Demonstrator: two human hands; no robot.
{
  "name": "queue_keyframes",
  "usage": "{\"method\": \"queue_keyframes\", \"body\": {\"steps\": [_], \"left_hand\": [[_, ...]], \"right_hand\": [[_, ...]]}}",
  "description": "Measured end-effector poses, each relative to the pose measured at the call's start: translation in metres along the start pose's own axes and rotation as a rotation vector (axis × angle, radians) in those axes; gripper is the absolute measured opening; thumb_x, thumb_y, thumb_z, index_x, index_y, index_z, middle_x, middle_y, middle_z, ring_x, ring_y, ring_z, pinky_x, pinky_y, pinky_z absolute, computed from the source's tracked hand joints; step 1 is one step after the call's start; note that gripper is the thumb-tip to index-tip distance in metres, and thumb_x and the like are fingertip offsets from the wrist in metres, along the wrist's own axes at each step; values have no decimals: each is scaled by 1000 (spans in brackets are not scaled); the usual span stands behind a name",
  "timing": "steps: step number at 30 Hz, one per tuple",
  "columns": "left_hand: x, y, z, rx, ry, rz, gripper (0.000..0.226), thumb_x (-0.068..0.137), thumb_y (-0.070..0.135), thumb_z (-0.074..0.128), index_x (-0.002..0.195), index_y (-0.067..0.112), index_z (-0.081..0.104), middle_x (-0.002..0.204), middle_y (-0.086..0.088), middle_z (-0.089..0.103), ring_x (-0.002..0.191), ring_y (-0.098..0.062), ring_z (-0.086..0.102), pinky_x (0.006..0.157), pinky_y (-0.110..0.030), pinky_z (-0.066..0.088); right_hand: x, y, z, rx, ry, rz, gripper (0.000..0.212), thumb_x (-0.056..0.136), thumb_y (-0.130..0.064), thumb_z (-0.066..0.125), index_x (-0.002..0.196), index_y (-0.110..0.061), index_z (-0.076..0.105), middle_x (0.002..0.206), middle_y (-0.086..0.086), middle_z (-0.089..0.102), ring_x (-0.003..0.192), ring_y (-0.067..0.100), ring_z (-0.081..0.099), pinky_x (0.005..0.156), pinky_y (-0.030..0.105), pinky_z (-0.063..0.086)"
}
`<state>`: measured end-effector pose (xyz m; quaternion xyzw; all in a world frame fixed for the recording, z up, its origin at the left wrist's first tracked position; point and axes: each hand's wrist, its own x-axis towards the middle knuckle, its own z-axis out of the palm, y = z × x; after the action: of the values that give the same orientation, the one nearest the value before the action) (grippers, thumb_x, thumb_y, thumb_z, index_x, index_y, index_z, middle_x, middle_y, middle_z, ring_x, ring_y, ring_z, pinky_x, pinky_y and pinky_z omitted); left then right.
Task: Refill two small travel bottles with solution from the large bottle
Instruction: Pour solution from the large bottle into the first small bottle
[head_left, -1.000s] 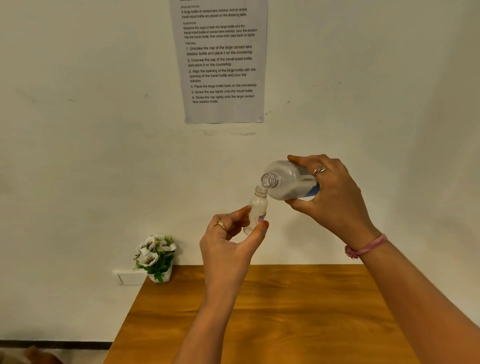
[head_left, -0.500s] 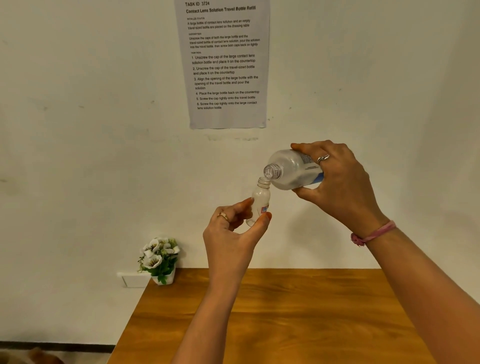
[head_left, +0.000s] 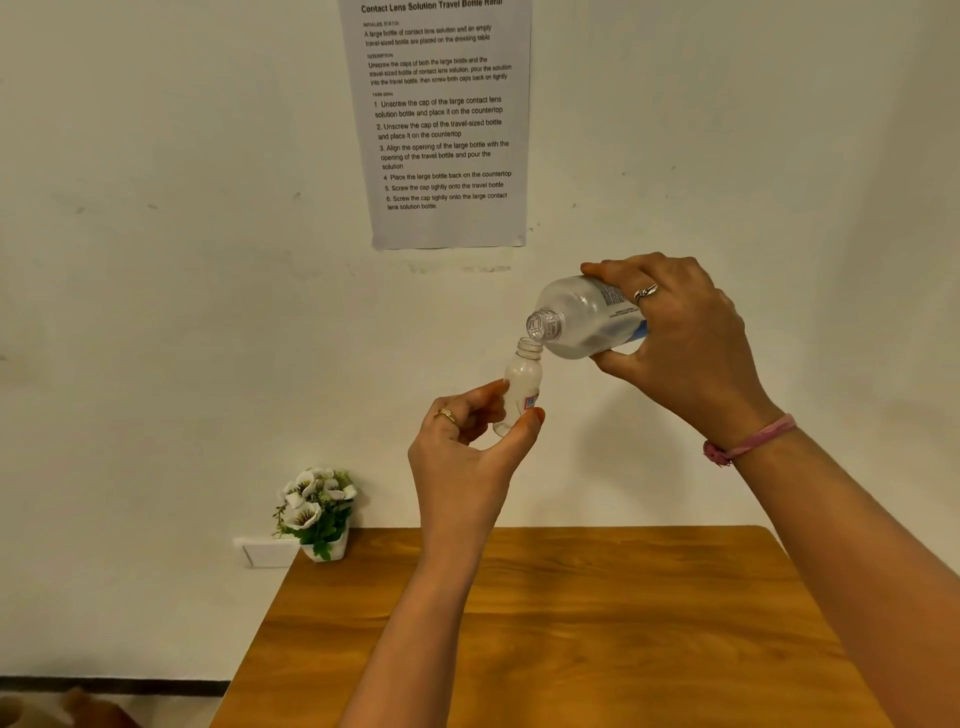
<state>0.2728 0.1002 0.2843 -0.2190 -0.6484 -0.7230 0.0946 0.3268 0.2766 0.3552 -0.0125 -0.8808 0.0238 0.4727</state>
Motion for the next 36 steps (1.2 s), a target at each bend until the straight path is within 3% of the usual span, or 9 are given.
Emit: {"method": "queue_keyframes", "body": {"steps": [29, 36], "left_hand": [[2, -9, 7, 4, 17, 1, 32, 68, 26, 83, 91, 40, 65, 95, 4, 69, 87, -4, 65, 75, -14, 52], [2, -10, 8, 0, 19, -5, 32, 68, 26, 83, 92, 39, 66, 94, 4, 69, 88, -5, 65, 78, -18, 53]], "right_hand": [[4, 9, 4, -91, 20, -76, 62, 68, -19, 81, 125, -16, 58, 119, 10, 62, 110, 34, 55, 81, 48, 46], [6, 9, 5, -110, 36, -100, 62, 67, -18, 81, 125, -15, 58, 118, 11, 63, 109, 35, 56, 80, 48, 46]]}}
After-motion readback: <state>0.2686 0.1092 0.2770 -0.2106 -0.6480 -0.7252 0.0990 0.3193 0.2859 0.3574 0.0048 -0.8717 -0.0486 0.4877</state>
